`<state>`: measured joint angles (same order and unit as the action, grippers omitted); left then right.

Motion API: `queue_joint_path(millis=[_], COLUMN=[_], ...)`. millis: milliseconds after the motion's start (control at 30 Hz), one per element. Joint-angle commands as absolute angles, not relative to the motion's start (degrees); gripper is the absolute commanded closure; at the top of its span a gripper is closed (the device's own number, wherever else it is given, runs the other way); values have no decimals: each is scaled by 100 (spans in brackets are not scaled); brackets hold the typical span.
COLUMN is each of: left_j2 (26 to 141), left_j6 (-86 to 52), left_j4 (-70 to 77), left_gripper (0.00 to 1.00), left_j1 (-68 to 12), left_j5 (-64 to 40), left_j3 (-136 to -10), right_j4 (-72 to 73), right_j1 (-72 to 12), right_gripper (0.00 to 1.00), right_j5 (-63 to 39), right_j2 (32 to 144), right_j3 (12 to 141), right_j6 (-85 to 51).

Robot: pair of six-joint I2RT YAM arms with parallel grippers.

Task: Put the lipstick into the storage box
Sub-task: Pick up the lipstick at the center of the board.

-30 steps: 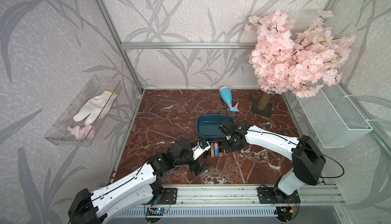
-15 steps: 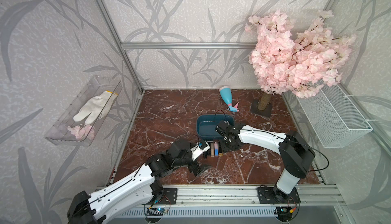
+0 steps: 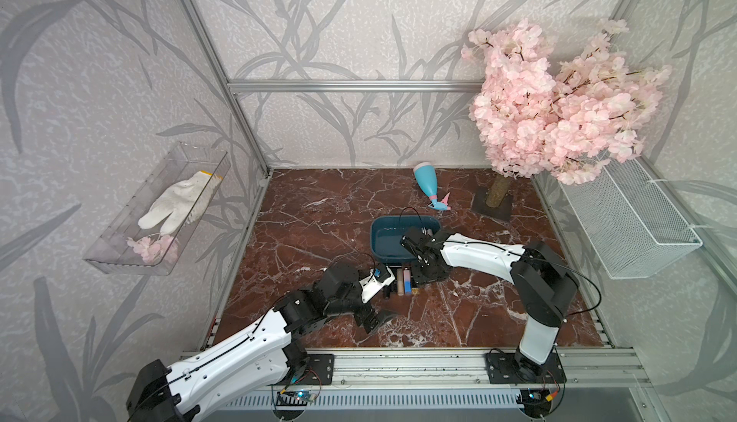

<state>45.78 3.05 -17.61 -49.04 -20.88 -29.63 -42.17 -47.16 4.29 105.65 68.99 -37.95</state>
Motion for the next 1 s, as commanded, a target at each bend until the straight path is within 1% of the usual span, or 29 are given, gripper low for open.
queue_joint_path(millis=[0,67,133,233,333,467,767,967], left_j2=[4535,4546,4555,4586,4629,4746,4888,4966], left_j6=[380,369,369,374,369,378,335,258], left_j4=[-1842,-1833,-1824,-1799,-1735,-1637,-1454,-1204], left_gripper=[0,0,0,0,0,0,0,0], left_j1=[-4923,-4922,-4922,-4922,-4922,-4922,-4923,-4922], left_j5=[-2094,-2082,-2075,-2050,-2030,-2056,-2023,-1943], left_j3=[-3143,-3138,-3138,-3138,-3129,-3145,-3173,-3151], right_j4=[-4298,-4303,-4308,-4350,-4391,-4408,-4462,-4603], right_j1=[-4737,-4736,-4729,-4724,-4711,-4678,-4649,-4649], right_gripper=[54,54,57,63,70,78,82,82], right_j5=[544,553,554,553,588,624,607,495], right_j2=[10719,10756,10807,10846,10802,10732,10615,10157], right_j3=[7068,7116,7146,7176,7143,7072,7013,6820], right_j6=[-3810,-3780,-3754,-3735,-3716,-3694,-3696,-3694])
